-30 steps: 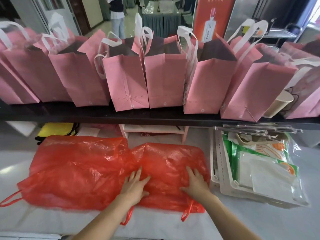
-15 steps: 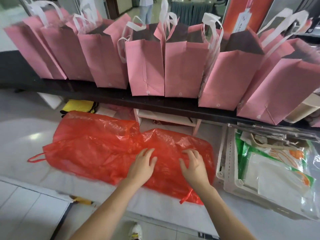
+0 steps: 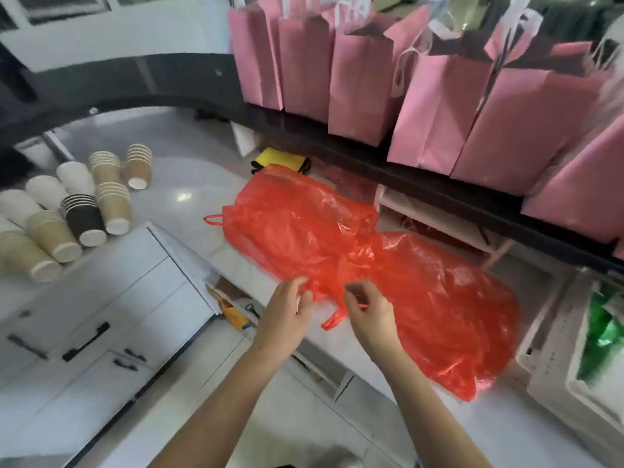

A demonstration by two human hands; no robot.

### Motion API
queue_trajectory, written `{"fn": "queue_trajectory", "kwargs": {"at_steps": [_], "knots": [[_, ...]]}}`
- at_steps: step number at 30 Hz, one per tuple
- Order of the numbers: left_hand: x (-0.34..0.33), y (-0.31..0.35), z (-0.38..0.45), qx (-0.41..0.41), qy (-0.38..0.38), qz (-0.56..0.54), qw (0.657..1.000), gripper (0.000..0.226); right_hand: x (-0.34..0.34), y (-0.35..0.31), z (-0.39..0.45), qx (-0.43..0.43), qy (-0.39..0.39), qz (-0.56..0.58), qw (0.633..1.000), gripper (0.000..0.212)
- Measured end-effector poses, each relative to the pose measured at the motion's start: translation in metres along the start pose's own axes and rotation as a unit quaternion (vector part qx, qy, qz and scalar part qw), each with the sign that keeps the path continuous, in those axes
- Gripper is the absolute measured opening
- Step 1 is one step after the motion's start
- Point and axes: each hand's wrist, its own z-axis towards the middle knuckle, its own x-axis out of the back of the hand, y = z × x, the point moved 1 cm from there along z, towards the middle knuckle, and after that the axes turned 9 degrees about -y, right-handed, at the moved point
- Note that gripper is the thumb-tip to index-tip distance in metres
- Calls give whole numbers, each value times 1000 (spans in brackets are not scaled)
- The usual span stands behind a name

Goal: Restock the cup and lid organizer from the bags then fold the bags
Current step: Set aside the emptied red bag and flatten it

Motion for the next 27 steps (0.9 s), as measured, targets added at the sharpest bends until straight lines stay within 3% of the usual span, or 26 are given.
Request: {"fn": "queue_trajectory", "kwargs": {"at_steps": [5,14,21,27], "knots": [[68,-59,-46,52,40,-32,997,37,-86,-47,-12,28,-63,-13,998,14],[223,-188,-154,122,180,-87,972,28,-293,-160,-60,94,-177,-30,979,14],[324,-301,-266,210,264,-89,937,27,-464,-230,-116,131,-299,-22,945,14],[373,-369,-337,273,347,-122,889,22,-561,-279,-148,157,-383,-34,910,15]]}}
